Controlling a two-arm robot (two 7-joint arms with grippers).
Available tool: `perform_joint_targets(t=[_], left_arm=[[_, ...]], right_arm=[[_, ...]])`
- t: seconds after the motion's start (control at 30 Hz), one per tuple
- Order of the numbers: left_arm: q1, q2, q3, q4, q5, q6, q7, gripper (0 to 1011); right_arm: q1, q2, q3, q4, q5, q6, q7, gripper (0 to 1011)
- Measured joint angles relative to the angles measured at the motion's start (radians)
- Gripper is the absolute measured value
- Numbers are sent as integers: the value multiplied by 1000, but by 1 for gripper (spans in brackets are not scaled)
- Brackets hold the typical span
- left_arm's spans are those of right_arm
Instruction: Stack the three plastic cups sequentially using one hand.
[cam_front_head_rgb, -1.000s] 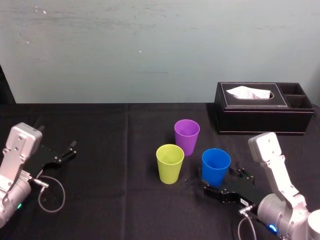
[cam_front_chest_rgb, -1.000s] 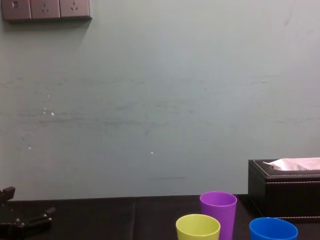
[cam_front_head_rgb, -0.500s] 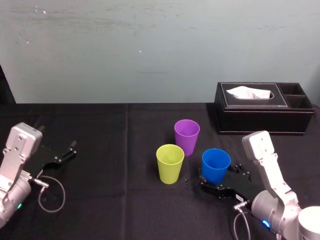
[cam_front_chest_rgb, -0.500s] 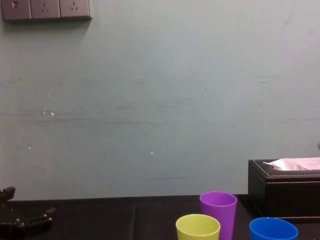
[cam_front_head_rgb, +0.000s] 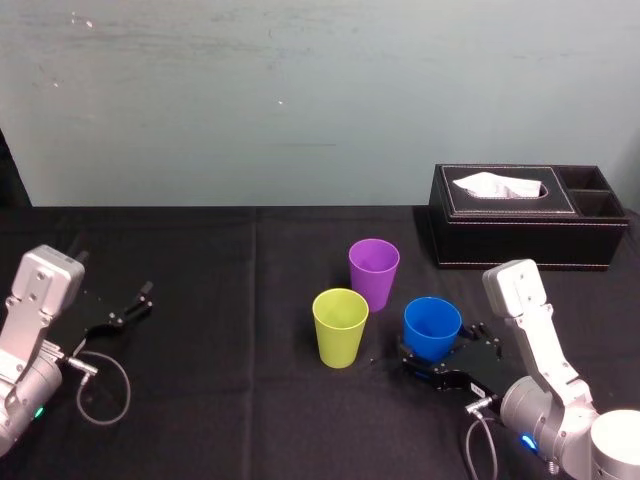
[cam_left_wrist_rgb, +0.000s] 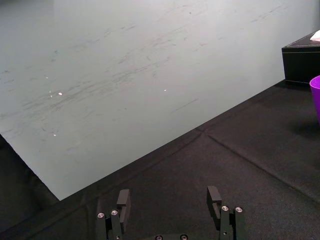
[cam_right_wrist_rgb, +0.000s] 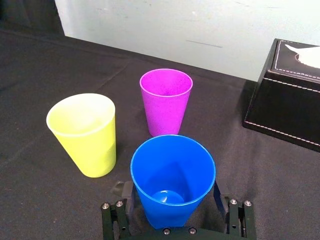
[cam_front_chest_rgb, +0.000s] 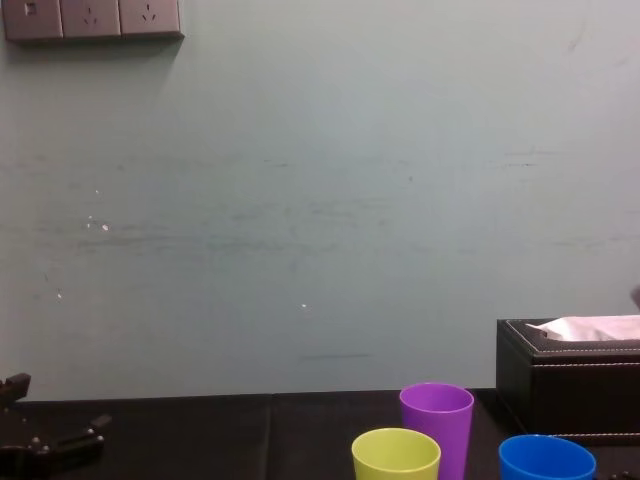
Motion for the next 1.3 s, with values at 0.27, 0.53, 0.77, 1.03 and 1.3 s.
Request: perform_joint_targets(t=[0.27, 0.53, 0.77, 1.03, 1.3], left_arm=[[0, 0, 0, 0, 0, 0, 0, 1000], [0, 0, 0, 0, 0, 0, 0, 1000], [0, 0, 0, 0, 0, 0, 0, 1000], [0, 0, 0, 0, 0, 0, 0, 1000], [0, 0, 0, 0, 0, 0, 0, 1000]], right_arm=[[15, -31, 8, 26, -23, -12, 33, 1003], [14, -30, 8, 25, -22, -11, 33, 947], [14, -30, 8, 25, -22, -11, 32, 769], [14, -29, 8, 25, -21, -10, 32, 718], [14, -29, 8, 25, -21, -10, 32, 718]])
